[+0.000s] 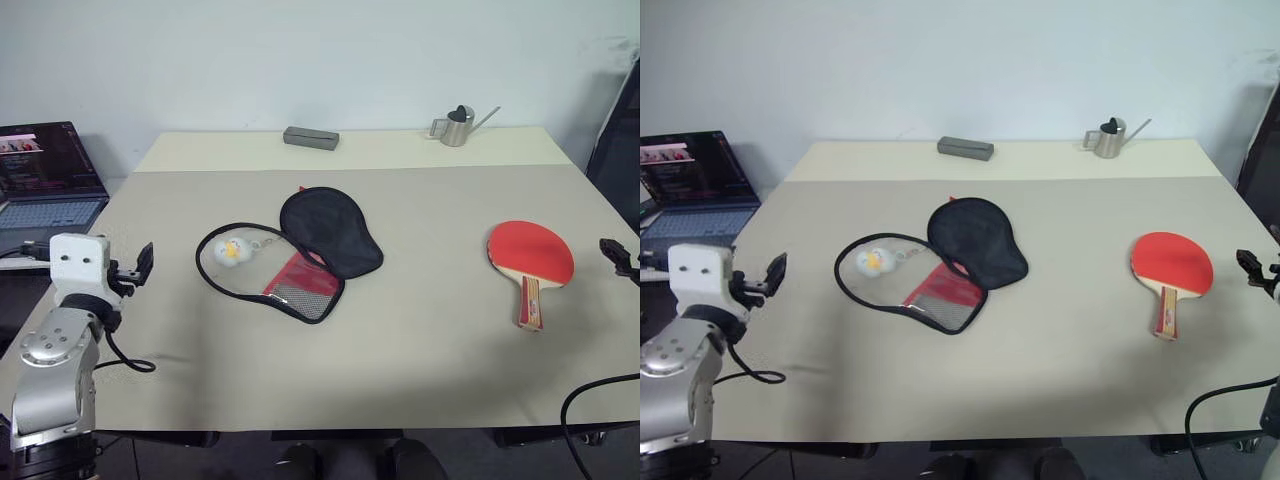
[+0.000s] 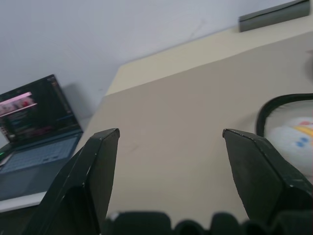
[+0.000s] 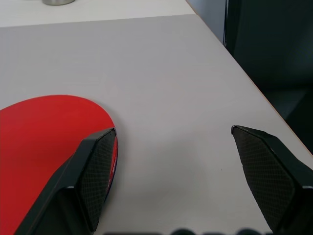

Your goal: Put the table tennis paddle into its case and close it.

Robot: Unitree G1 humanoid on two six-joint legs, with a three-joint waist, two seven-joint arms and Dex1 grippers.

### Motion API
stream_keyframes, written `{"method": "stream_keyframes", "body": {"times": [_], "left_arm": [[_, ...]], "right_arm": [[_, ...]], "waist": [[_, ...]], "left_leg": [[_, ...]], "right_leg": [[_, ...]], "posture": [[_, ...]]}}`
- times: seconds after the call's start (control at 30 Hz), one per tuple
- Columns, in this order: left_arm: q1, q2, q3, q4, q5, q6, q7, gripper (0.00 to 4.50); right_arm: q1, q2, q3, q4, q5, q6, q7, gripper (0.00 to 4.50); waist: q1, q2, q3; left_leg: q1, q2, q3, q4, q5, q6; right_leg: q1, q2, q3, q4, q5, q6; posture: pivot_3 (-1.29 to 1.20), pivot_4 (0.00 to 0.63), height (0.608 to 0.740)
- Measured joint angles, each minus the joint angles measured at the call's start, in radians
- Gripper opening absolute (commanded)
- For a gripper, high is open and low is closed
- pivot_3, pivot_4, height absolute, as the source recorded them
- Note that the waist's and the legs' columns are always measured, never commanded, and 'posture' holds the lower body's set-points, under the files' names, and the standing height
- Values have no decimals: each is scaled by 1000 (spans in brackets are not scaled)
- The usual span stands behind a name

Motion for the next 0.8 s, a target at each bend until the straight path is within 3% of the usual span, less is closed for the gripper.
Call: {"method": "stream_keyframes", "body": {"times": [0.43,0.63,0.8], "left_arm": [[41,-45,26,32,12,-97,59,3704],[95,-42,89,67,4,-132,55,3704],[103,-29,113,69,-28,-142,11,3704]], "right_arm": [[-73,11,13,-14,-15,4,75,4116],[-56,49,20,-16,-16,2,80,4116],[-15,96,27,-67,-10,1,166,4116]], "waist": [[0,0,0],[2,0,0],[5,0,0]], "left_leg": [[1,0,2,0,0,0],[1,0,2,0,0,0],[1,0,2,0,0,1]], "right_leg": [[0,0,1,0,0,0],[0,0,1,0,0,0],[0,0,1,1,0,0]], "posture": [[0,150,740],[0,150,740],[0,150,740]]}}
